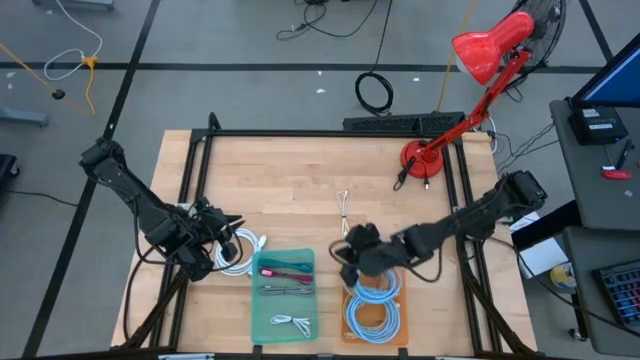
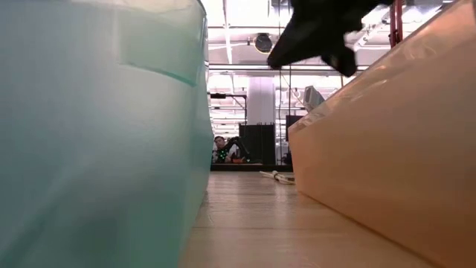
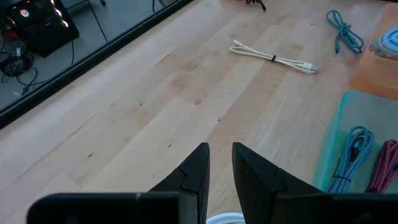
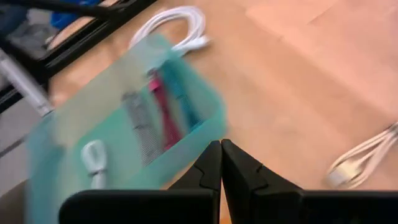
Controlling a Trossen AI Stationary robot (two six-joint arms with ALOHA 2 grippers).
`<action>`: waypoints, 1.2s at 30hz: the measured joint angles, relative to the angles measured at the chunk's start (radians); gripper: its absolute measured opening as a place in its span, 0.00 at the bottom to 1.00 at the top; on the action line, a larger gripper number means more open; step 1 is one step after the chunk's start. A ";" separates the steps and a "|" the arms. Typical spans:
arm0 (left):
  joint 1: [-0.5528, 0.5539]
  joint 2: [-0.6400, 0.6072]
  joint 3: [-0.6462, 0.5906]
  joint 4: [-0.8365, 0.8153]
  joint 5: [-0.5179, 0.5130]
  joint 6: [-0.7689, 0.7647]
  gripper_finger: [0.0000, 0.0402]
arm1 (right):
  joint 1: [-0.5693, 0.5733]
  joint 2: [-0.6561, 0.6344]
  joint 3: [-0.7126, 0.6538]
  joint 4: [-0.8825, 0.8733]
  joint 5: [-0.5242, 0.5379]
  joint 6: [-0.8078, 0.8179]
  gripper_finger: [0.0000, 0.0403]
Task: Pick & Place USB Port
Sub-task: Put the gray charger cable into the green bin
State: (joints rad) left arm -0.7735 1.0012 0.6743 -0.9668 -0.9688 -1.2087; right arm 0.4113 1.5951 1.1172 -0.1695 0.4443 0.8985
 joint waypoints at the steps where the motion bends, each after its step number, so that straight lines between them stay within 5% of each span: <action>1: 0.000 0.000 0.000 0.000 0.000 0.000 0.18 | -0.021 0.000 0.000 -0.001 -0.001 -0.019 0.00; 8: 0.002 0.000 0.000 -0.005 -0.028 0.000 0.18 | -0.151 0.000 0.000 0.061 0.000 -0.112 0.00; 19: 0.085 0.000 0.006 0.037 0.012 0.099 0.18 | -0.213 0.000 0.000 0.689 -0.003 -0.631 0.00; 25: 0.251 0.000 0.044 0.038 0.194 0.341 0.18 | -0.188 0.000 0.000 0.782 -0.035 -0.755 0.01; 36: 0.633 0.000 0.078 0.036 0.584 0.671 0.18 | -0.113 -0.069 0.000 0.637 -0.131 -0.722 0.11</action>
State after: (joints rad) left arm -0.1403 1.0012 0.7521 -0.9310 -0.3843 -0.5381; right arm 0.2979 1.5260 1.1172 0.4677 0.3137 0.1769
